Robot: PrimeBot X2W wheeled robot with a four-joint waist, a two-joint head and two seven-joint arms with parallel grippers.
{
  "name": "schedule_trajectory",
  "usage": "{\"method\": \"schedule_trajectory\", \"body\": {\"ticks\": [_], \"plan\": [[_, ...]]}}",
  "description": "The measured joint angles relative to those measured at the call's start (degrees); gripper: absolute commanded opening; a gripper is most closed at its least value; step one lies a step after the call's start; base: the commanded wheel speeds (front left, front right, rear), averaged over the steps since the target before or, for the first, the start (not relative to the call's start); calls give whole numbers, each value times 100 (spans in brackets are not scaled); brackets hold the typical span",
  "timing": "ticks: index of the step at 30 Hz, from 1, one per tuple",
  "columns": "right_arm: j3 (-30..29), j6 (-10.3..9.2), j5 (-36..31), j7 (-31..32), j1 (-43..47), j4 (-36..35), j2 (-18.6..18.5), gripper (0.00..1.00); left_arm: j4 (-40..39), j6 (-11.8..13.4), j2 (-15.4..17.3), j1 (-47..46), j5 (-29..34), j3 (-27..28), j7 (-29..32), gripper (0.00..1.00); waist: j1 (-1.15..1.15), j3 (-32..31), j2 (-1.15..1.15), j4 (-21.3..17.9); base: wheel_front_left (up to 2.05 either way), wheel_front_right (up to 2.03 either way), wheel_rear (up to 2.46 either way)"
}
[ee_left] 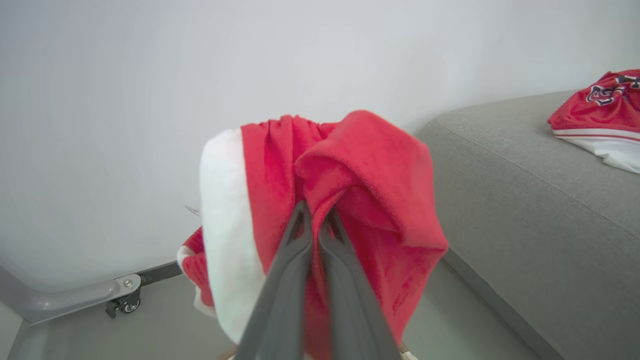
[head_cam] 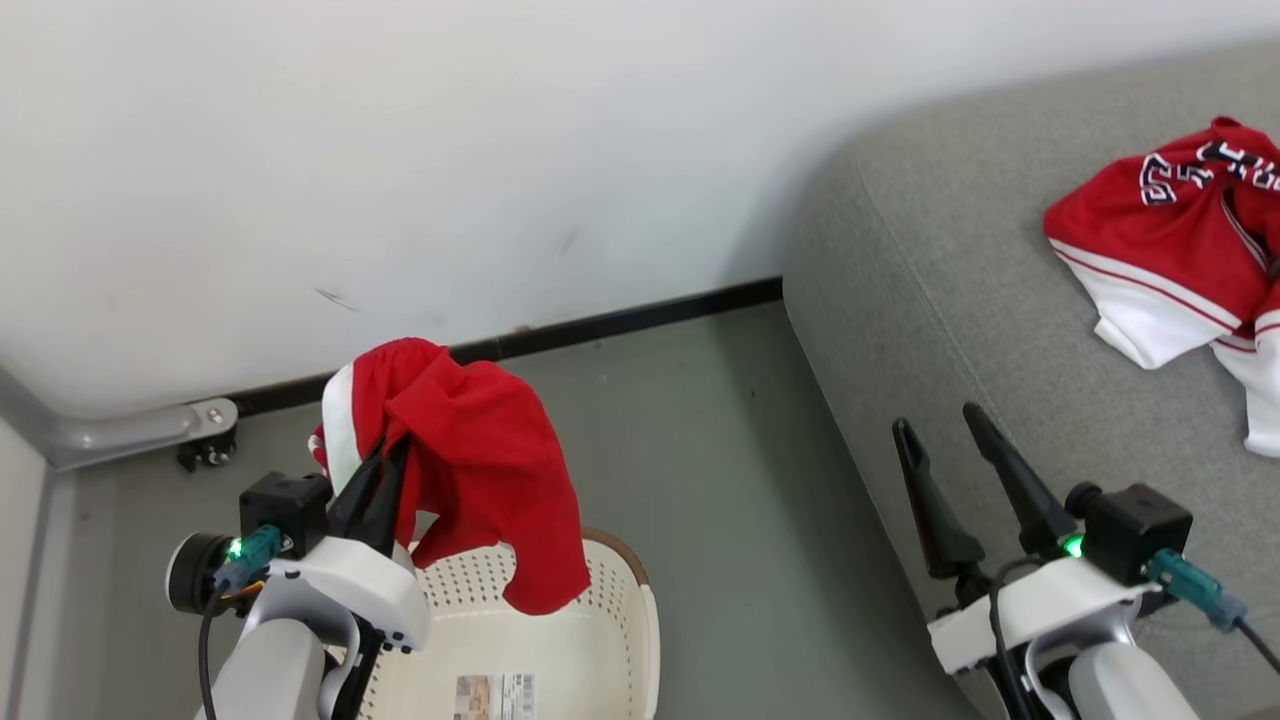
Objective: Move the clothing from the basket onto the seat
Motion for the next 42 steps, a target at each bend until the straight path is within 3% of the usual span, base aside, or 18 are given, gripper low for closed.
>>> {"method": "schedule_trajectory", "body": {"ticks": [25, 42], "plan": [[-101, 0, -65, 0, 757, 138, 4, 100, -2173, -84, -141, 845, -243, -54, -8, 0, 0, -857, 0, 512, 0, 0, 0], [22, 0, -67, 0, 1053, 51, 9, 100, -3169, -108, -137, 1238, -363, -101, -25, 0, 0, -1046, 0, 584, 0, 0, 0]]}}
